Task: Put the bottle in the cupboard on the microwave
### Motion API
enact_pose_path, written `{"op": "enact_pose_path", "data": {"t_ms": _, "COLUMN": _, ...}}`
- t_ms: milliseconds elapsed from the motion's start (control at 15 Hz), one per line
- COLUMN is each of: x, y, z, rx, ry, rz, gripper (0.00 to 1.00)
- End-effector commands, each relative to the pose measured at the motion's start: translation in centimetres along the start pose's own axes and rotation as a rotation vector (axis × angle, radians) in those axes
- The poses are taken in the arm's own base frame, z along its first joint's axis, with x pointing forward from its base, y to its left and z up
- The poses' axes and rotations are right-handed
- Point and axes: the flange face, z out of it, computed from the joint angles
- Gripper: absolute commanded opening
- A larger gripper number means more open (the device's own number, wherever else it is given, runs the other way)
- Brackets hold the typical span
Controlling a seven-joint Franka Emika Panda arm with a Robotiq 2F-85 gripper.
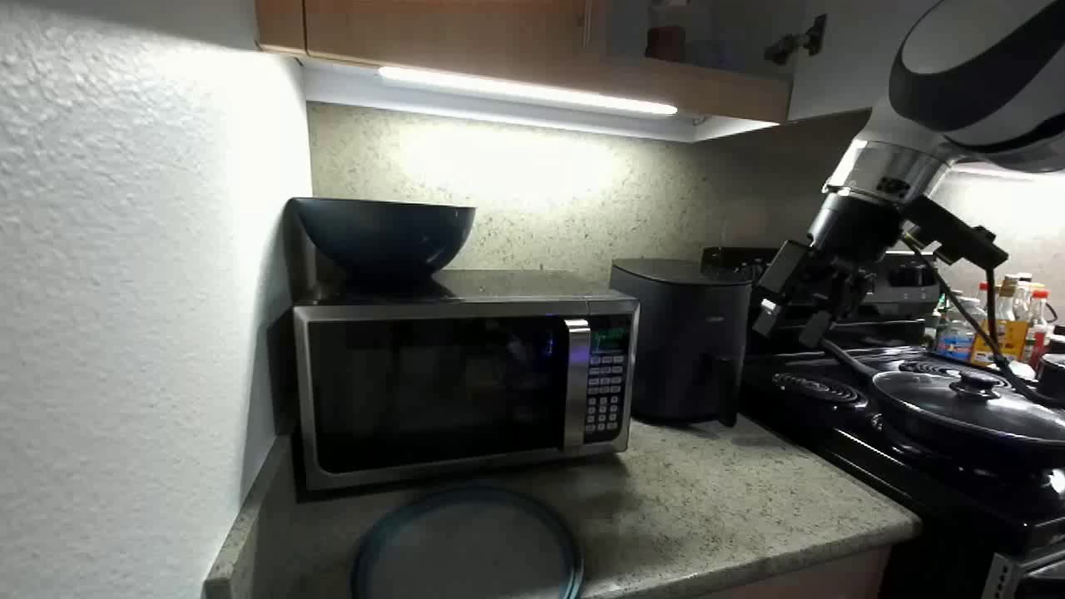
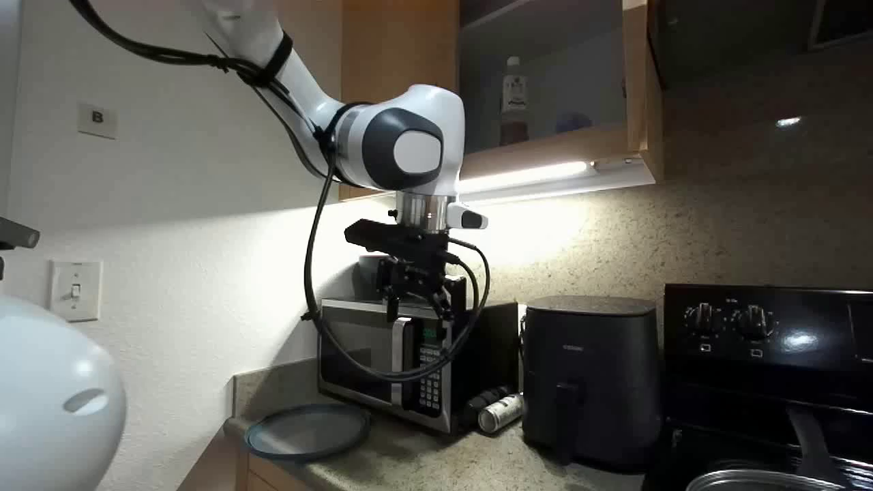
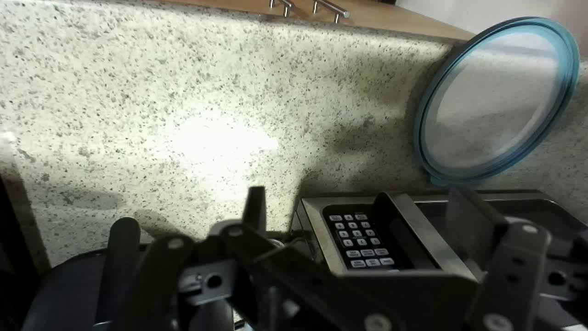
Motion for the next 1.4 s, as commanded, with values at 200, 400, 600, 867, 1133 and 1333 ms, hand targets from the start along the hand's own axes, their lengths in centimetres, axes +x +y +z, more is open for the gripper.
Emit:
{"op": "enact_pose_path", "data": {"t_ms": 200, "x": 0.0, "y": 0.0, "z": 0.0, "rx": 0.000, "ry": -0.001, "rz": 0.000, "gripper": 1.00}}
{"op": "enact_pose_path", "data": {"t_ms": 400, "x": 0.5, "y": 0.0, "z": -0.3, "rx": -0.006, "ry": 0.004, "rz": -0.017, "gripper": 1.00}}
{"op": "enact_pose_path", "data": {"t_ms": 600, "x": 3.6, "y": -0.4, "z": -3.3, "rx": -0.100, "ry": 0.048, "rz": -0.078, "gripper": 1.00}}
{"op": "enact_pose_path", "data": {"t_ms": 867, "x": 8.2, "y": -2.6, "z": -10.3, "rx": -0.236, "ry": 0.181, "rz": -0.195, "gripper": 1.00}}
{"op": "enact_pose_path", "data": {"t_ms": 1133, "x": 11.3, "y": -6.3, "z": -19.1, "rx": -0.357, "ry": 0.346, "rz": -0.295, "gripper": 1.00}}
{"op": "enact_pose_path", "data": {"t_ms": 1333, "x": 11.9, "y": -8.1, "z": -23.2, "rx": -0.441, "ry": 0.434, "rz": -0.330, "gripper": 1.00}}
